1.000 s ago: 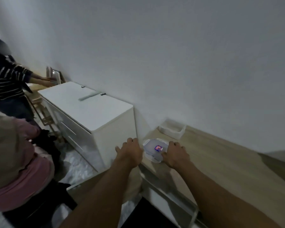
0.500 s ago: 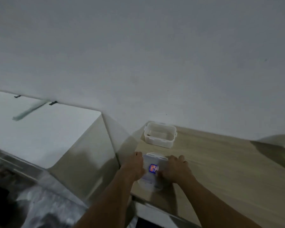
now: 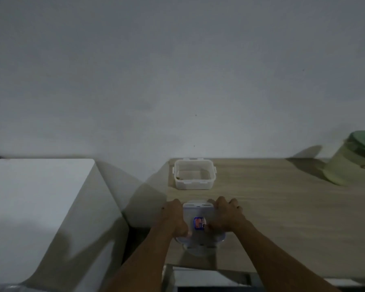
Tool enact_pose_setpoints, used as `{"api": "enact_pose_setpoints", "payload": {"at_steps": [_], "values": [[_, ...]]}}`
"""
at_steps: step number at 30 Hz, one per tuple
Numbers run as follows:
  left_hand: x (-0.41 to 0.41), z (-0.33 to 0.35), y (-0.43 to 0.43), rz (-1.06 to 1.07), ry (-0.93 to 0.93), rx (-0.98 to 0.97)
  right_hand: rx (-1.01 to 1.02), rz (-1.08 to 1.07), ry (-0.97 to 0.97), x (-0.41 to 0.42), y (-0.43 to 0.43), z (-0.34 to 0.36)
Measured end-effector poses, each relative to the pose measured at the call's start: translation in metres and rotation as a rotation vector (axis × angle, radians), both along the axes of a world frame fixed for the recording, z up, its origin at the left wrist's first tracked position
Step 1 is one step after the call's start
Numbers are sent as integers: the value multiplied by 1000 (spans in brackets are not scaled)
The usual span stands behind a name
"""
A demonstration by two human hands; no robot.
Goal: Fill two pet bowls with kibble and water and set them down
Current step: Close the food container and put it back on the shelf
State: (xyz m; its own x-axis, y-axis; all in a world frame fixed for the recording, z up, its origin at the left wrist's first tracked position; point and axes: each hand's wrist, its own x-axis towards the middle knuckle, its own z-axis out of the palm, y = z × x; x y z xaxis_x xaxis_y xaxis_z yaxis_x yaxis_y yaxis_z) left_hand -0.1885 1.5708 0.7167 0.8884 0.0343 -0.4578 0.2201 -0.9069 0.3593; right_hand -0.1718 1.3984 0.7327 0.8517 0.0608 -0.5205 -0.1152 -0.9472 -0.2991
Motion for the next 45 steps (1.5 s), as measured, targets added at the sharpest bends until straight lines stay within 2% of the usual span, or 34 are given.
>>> {"api": "enact_pose_setpoints", "payload": {"at_steps": [4,6,8,11,16,18,24,28,37,45], "values": [[-4,-6,14,66,-2,-217,60,18,8,-3,-3,12],[-8,-10,21,143,-23,-378,169,-47,32,-4,-8,8],[-11,-6,24,250,-66,-542,310,-203,22,-5,-14,2],[-5,1,21,337,-119,-591,574,-498,31,3,-23,4],[33,28,16,579,-256,-660,882,-666,-53,38,-24,38],[48,43,18,646,-292,-716,936,-709,-96,57,-22,47],[79,63,25,819,-462,-727,853,-684,-155,99,-2,53],[93,61,30,773,-420,-675,742,-669,-233,113,7,36],[101,38,33,717,-299,-592,536,-656,-264,130,10,0],[106,36,37,689,-237,-598,538,-690,-216,124,11,12]]}}
